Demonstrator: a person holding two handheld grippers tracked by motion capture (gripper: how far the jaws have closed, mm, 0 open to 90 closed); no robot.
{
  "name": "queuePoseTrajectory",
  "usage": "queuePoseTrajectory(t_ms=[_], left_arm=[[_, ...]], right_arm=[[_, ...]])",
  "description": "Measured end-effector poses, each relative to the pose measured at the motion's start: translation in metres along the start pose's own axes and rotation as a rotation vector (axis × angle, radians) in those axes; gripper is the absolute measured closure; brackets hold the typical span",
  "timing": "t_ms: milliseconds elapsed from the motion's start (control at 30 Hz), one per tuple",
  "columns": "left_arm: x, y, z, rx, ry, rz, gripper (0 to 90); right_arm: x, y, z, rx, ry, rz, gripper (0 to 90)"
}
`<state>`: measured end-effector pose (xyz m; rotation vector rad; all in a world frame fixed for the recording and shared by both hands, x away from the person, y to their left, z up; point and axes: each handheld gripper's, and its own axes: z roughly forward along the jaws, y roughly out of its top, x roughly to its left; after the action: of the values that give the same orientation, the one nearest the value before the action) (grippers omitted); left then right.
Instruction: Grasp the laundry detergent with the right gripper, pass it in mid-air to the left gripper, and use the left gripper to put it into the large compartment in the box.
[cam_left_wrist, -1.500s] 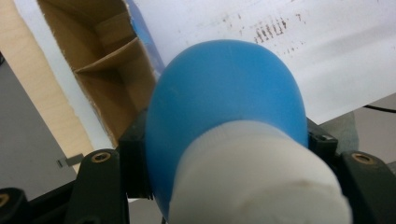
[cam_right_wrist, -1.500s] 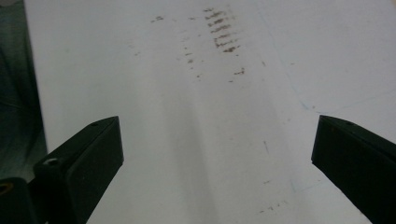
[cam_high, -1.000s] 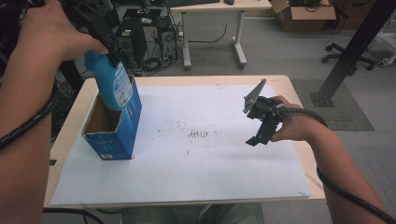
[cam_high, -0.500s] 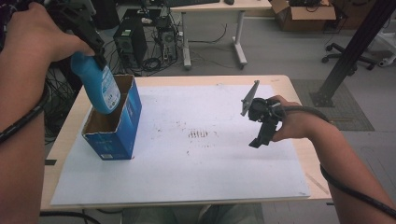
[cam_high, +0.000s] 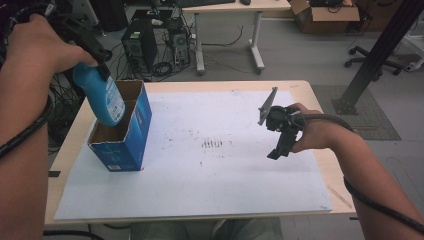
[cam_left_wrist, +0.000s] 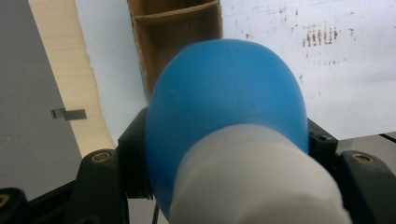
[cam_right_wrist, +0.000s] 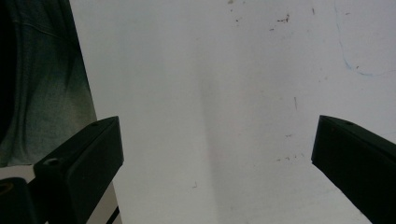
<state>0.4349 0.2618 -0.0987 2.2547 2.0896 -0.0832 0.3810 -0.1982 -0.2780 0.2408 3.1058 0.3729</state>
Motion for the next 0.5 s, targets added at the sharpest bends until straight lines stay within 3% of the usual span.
queuePoseTrajectory(t_ms=[500], left_arm=[[0.005, 0.003, 0.014, 0.009, 0.024, -0.017, 38.0]], right_arm=[[0.001, 0.002, -0.002, 0.002, -0.002, 0.004, 0.6]])
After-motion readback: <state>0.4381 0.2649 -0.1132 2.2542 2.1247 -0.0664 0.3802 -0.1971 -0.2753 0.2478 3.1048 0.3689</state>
